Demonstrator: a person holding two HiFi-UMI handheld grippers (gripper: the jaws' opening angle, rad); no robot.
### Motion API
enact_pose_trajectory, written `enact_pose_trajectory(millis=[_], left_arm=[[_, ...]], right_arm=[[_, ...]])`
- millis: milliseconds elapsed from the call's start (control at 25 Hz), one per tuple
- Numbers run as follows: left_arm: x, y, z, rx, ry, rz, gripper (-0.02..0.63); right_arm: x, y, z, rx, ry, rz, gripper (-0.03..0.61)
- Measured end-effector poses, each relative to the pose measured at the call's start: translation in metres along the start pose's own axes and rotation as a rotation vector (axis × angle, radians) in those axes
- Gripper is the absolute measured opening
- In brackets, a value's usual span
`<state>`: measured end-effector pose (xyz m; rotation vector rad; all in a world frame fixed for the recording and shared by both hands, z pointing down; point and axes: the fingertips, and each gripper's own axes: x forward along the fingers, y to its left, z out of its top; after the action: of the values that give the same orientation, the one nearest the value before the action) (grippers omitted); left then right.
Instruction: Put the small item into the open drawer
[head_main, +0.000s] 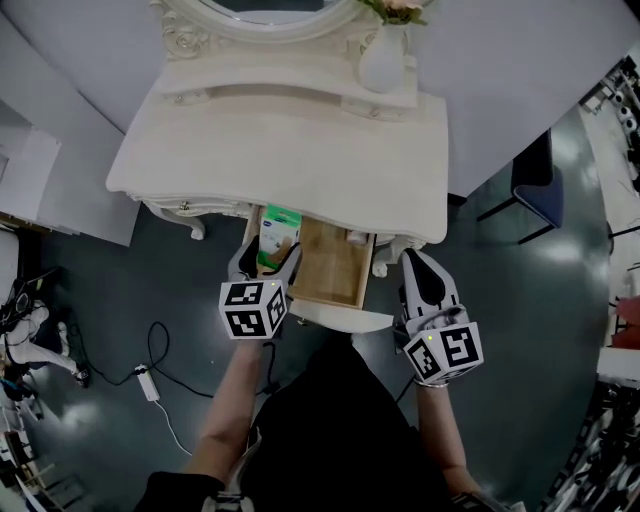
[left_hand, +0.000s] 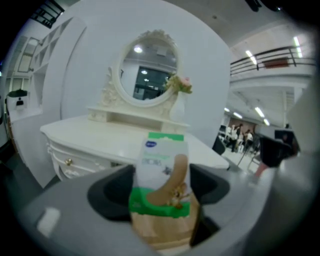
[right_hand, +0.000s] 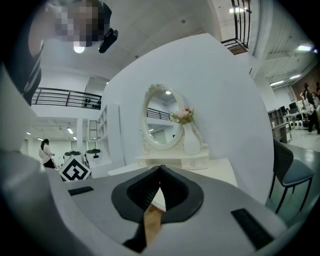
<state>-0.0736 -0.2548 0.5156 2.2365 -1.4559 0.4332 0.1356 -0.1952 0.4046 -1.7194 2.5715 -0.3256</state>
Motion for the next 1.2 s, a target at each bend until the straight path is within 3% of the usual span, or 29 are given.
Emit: enact_pose_trajectory(millis=[560, 1200], left_arm=[[0.046, 0.007, -0.066, 0.008, 0.229, 0.052, 0.356], [0.084, 0.015, -0.096, 0.006, 0.459, 0.114, 0.356]], right_arm=[[0.003, -0.022, -0.008, 0.023, 0.032, -0.007, -0.003], [0.006, -0.043, -0.012, 0.046, 0.047, -0.019, -0.003]])
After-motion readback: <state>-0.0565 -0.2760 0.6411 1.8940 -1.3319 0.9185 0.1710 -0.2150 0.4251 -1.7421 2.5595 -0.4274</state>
